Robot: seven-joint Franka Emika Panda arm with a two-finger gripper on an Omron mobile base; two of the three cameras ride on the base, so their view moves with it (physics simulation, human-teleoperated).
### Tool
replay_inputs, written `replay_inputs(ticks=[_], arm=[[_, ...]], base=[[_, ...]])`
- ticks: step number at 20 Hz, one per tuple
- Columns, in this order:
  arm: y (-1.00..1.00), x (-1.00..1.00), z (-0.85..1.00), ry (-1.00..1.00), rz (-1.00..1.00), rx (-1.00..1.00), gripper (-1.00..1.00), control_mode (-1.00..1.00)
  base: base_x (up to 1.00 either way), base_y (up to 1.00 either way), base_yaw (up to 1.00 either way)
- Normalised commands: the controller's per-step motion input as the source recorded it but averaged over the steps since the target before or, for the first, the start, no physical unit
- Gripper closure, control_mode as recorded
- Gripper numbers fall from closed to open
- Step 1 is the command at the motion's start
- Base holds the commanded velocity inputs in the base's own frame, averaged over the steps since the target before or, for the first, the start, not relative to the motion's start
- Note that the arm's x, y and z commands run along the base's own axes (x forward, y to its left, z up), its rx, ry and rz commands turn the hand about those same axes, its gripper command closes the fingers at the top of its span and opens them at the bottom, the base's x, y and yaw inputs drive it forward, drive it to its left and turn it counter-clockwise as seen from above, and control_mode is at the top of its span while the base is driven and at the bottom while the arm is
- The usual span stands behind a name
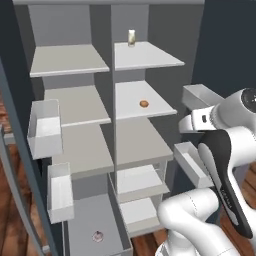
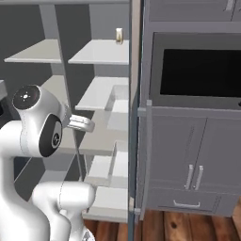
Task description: Take the tangerine and garlic from the fridge shelf and place them in the freezer drawer to begin freezing them.
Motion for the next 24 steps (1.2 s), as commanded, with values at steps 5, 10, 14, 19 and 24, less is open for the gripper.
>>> replay_inputs(ticks=[5, 10, 14, 19, 24], arm=[[0.0, 0.0, 0.0, 0.0, 0.0, 0.0, -1.0, 1.0], [0.0, 0.0, 0.0, 0.0, 0.0, 0.0, -1.0, 1.0], [0.0, 0.0, 0.0, 0.0, 0.0, 0.0, -1.0, 1.0], [0.0, 0.0, 0.0, 0.0, 0.0, 0.0, -1.0, 1.0], [0.0, 0.09, 0.0, 0.0, 0.0, 0.0, -1.0, -1.0]], base=[[0.47, 0.0, 0.0], [0.38, 0.0, 0.0], [0.39, 0.0, 0.0], [0.38, 0.0, 0.0], [0.23, 0.0, 0.0]])
